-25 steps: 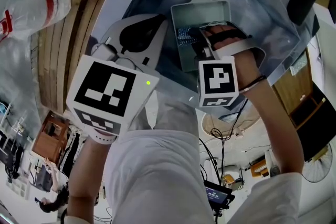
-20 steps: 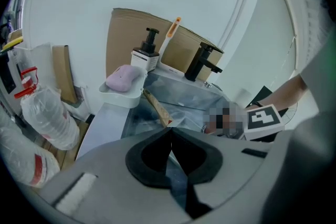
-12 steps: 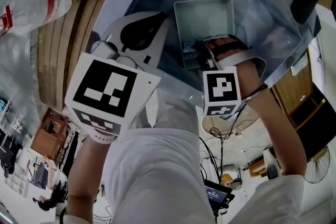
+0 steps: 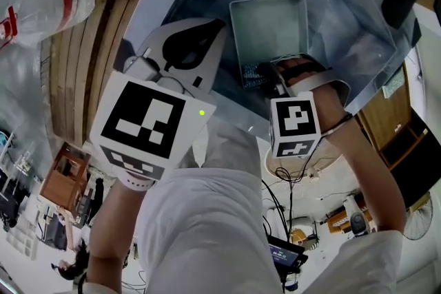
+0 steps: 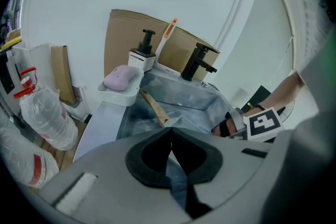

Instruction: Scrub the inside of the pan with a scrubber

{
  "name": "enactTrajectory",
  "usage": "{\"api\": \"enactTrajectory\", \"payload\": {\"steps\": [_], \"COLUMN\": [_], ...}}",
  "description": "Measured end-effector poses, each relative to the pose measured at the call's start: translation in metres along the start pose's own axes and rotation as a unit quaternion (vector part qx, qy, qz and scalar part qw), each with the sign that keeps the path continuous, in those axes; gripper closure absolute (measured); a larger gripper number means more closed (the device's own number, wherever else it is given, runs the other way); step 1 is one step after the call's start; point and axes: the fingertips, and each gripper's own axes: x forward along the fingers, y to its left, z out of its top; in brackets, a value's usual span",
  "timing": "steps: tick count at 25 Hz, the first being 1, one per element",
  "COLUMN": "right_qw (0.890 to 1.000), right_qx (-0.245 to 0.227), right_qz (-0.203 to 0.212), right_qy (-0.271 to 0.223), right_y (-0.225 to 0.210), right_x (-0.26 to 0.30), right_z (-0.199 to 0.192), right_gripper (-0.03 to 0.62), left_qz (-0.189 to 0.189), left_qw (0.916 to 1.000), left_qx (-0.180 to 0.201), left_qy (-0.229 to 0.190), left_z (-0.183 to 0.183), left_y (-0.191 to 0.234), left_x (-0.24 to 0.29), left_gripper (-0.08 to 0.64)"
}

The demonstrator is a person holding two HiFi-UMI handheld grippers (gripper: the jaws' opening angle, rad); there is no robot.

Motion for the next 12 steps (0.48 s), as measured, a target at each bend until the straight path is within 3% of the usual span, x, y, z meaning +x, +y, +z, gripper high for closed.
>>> {"api": "enactTrajectory", "payload": {"steps": [12], "right_qw": [1.000], "right_qx": [0.001], "right_qz": [0.017], "right_qy": [-0.007], "right_y": [0.021], "right_x": [-0.019], "right_z": [-0.002], "right_gripper": [0.491], "left_qz": [-0.002], "left_qw": [1.0000], "left_qx": [0.003], "left_qy": [-0.006], "left_z": [-0.001], "left_y": [0.001], "left_x": [-0.008], "left_gripper": [0.554]}}
